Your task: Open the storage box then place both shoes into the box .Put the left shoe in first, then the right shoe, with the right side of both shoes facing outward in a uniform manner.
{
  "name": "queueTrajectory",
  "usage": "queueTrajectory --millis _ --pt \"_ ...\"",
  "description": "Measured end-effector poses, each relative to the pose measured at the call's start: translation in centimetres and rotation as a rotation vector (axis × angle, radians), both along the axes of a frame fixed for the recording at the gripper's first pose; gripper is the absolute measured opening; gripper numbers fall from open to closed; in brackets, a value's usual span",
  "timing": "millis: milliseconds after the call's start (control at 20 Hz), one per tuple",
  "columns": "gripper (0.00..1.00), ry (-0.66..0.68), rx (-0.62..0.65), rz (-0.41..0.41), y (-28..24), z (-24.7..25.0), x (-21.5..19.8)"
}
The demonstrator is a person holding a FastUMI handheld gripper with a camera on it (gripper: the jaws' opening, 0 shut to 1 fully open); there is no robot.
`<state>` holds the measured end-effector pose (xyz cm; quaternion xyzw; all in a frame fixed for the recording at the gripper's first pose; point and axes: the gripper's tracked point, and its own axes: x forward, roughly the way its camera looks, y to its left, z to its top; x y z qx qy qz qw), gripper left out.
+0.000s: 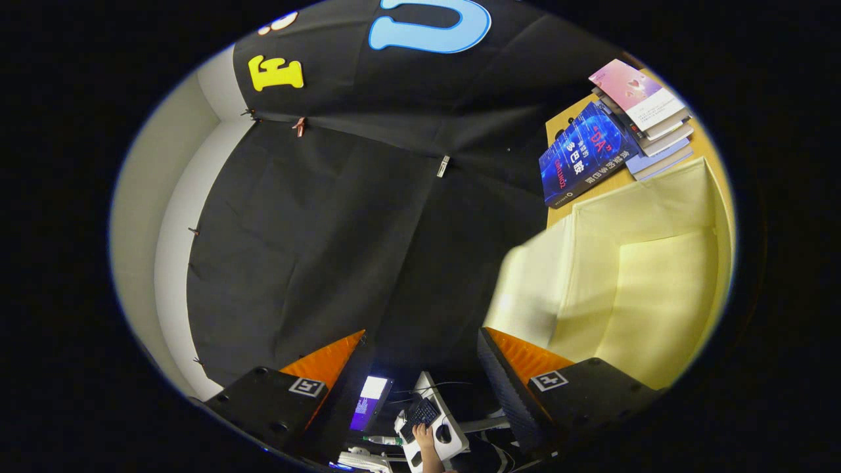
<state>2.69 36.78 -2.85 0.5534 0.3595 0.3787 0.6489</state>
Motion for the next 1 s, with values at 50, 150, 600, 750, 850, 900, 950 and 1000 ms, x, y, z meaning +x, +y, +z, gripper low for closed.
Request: queueTrajectory --millis 50,150,600,750,850,900,950,1000 --pt "0.97 -0.005 -0.002 -0.002 -0.6 0.1 -0.2" --pt "0.97 -0.02 -0.014 -0.011 -1.9 0.6 -0.7" --pt "0.97 -0.13 -0.309 -0.085 -13.3 -1.7 -4.8" --pt "0.97 -0.137 -0.461 -0.109 -18.3 -4.1 -6.5" --pt "0.98 -0.121 -0.542 -0.114 -21.4 -5.8 -7.9" --pt "0.98 -0.103 -0.593 -0.117 -23.4 -7.0 -8.8" --pt "0.98 -0.089 -0.635 -0.122 -24.8 -8.1 -9.4" --pt "0.98 -0.08 -0.682 -0.124 -26.7 -9.1 -10.4"
